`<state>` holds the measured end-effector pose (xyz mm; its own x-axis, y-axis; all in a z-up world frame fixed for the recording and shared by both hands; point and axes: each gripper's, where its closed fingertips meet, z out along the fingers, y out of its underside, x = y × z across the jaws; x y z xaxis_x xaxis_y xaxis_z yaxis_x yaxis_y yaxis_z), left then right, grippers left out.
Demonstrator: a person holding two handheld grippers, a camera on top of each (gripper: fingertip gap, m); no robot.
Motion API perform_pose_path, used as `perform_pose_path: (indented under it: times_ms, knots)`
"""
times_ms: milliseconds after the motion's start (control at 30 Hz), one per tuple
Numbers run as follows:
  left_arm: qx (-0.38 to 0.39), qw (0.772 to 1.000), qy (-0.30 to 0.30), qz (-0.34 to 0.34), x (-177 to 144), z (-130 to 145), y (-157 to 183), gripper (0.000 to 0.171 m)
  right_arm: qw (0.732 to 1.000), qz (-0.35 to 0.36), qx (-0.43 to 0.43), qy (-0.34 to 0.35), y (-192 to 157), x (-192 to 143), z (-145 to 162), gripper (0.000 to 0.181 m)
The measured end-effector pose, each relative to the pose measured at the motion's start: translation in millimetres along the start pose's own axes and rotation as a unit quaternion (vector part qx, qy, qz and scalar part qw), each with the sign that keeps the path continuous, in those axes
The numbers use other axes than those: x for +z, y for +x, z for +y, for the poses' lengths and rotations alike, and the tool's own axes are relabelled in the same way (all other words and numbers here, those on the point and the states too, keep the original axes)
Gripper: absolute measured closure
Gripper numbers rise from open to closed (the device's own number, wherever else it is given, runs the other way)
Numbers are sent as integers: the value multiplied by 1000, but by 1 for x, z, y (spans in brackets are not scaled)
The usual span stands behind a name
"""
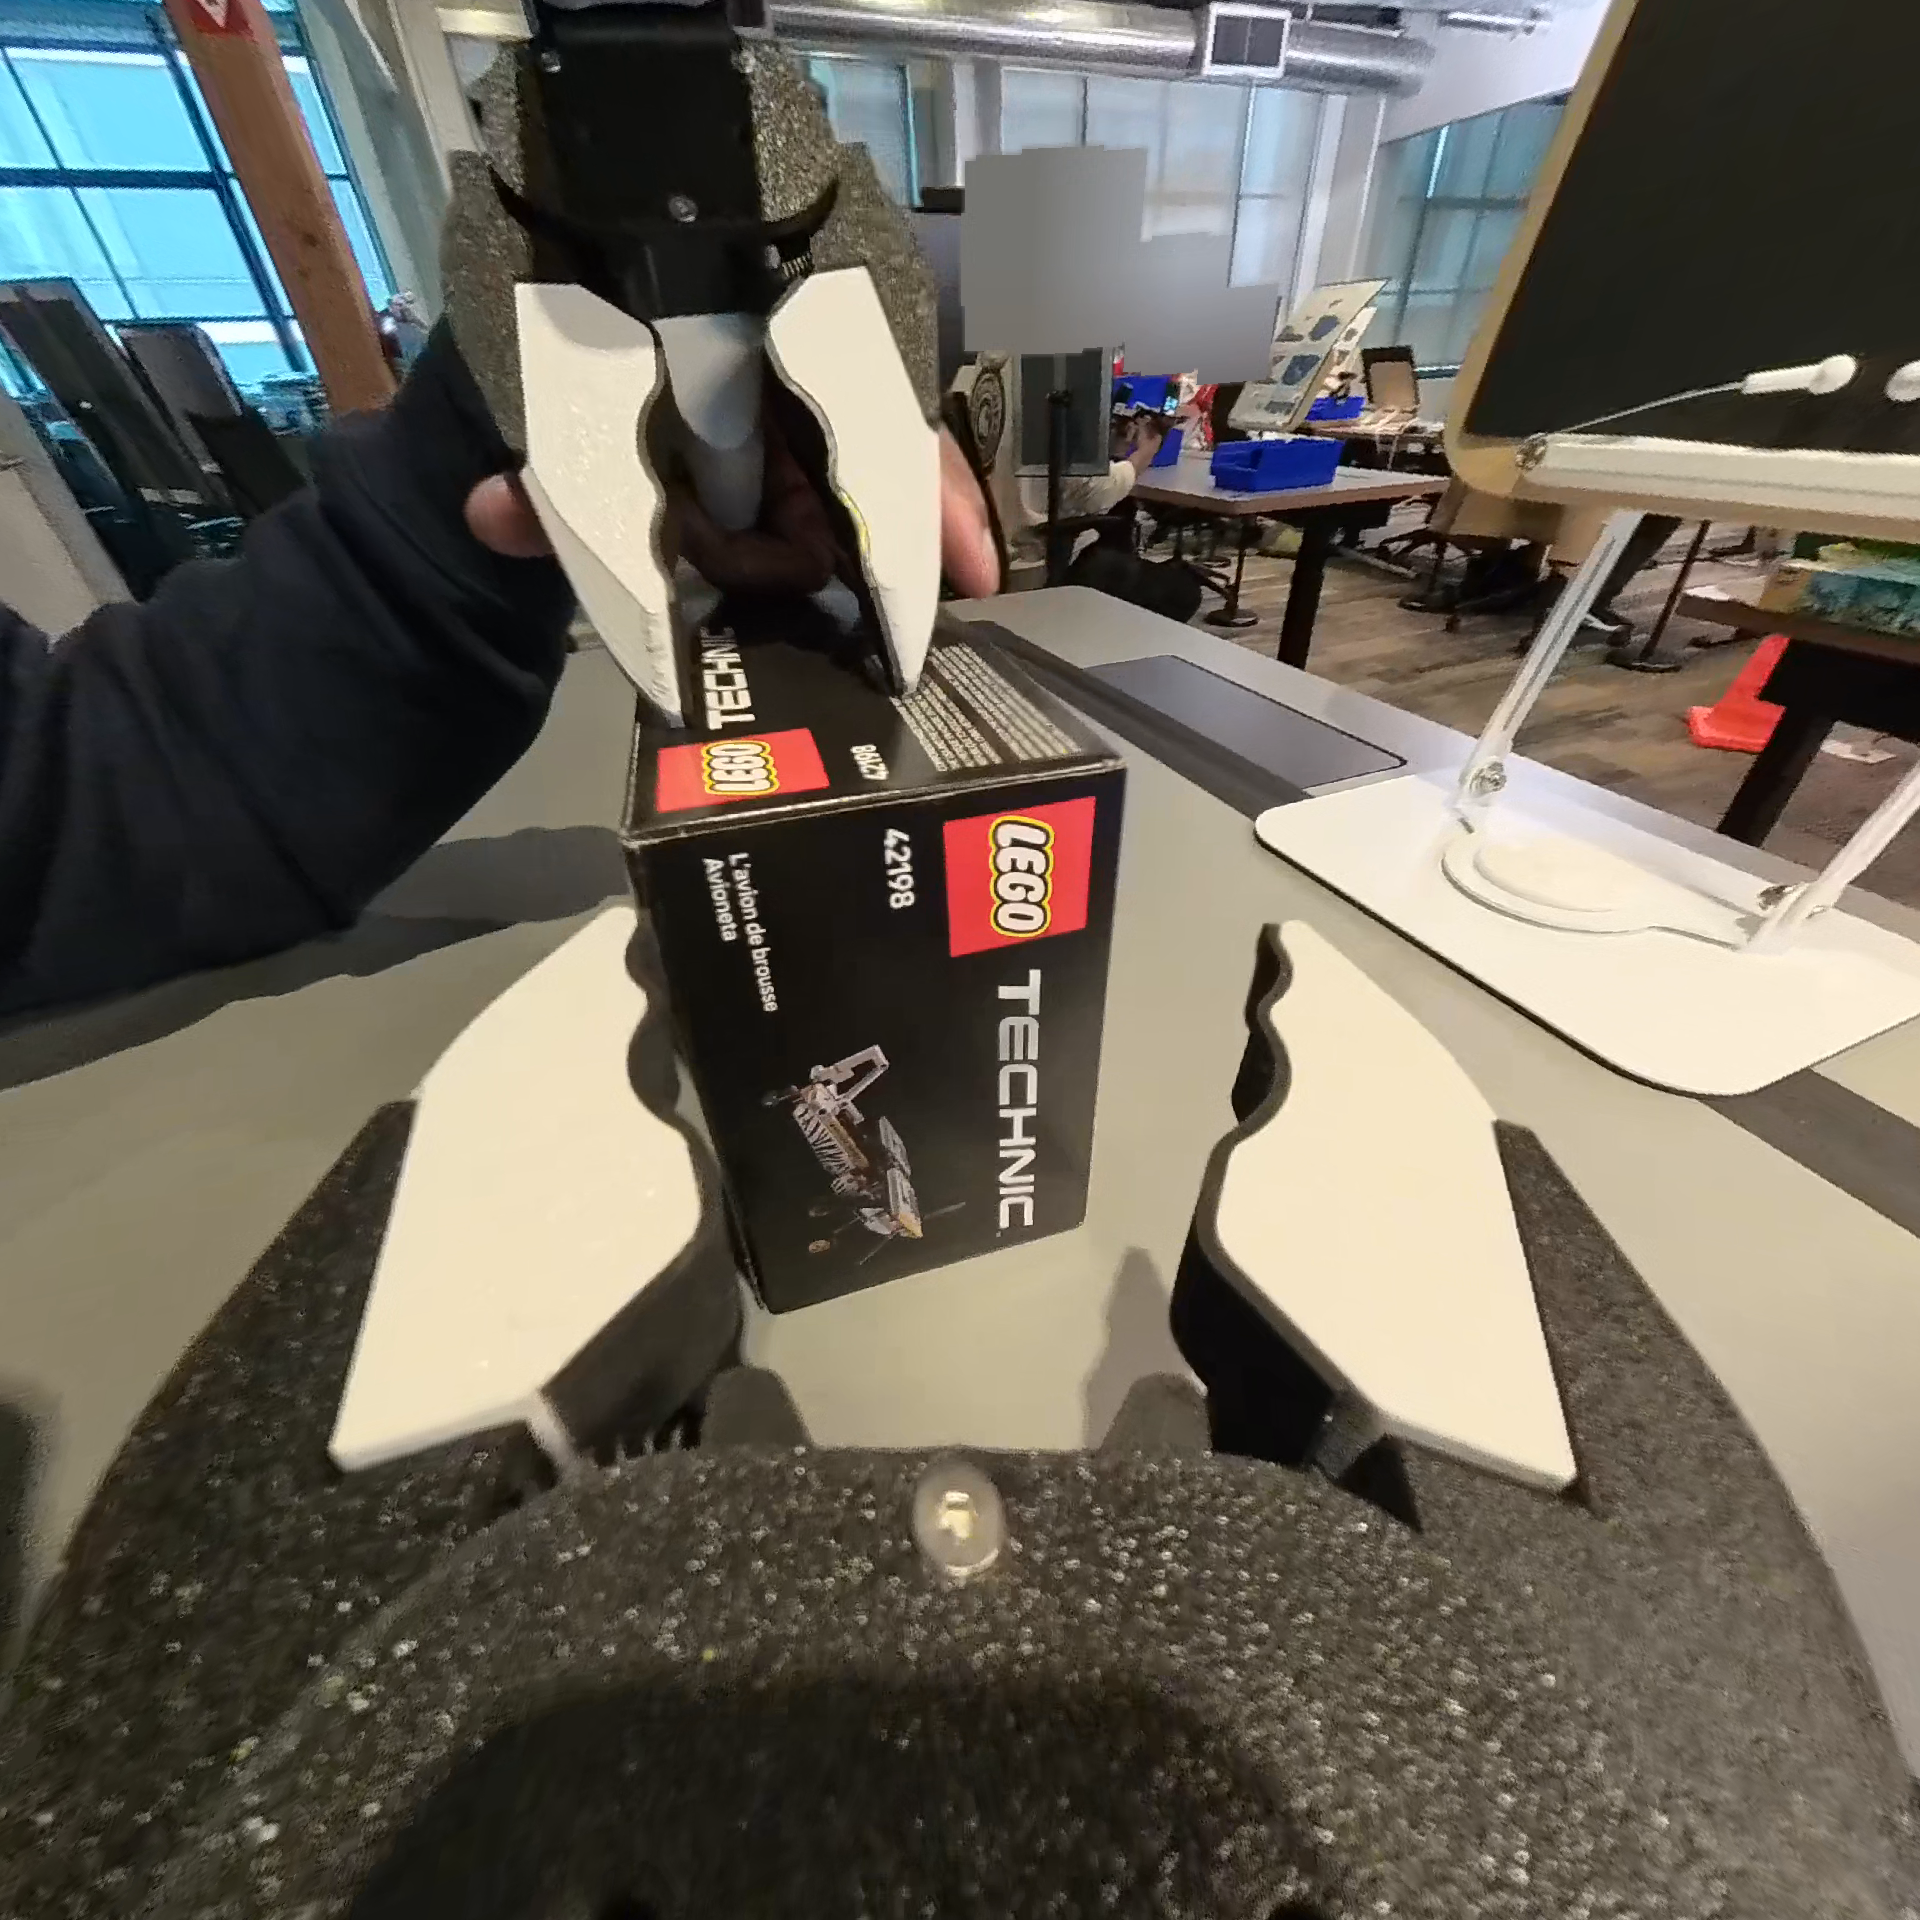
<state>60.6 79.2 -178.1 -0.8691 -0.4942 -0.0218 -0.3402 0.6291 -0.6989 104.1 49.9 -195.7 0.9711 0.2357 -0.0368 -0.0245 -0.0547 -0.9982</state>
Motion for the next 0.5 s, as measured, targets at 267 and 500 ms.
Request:
perform_pose_path:
  times_ms: [267, 500]
  knots:
    - [0, 1000, 2, 2, 0, 0, 0, 127, 999, -27, -8, 41, 12, -13, -25, 88]
    - [-1, 1000, 2, 5, 0, 0, 0, 127, 998, -48, -41, 16, -8, 0, -9, 92]
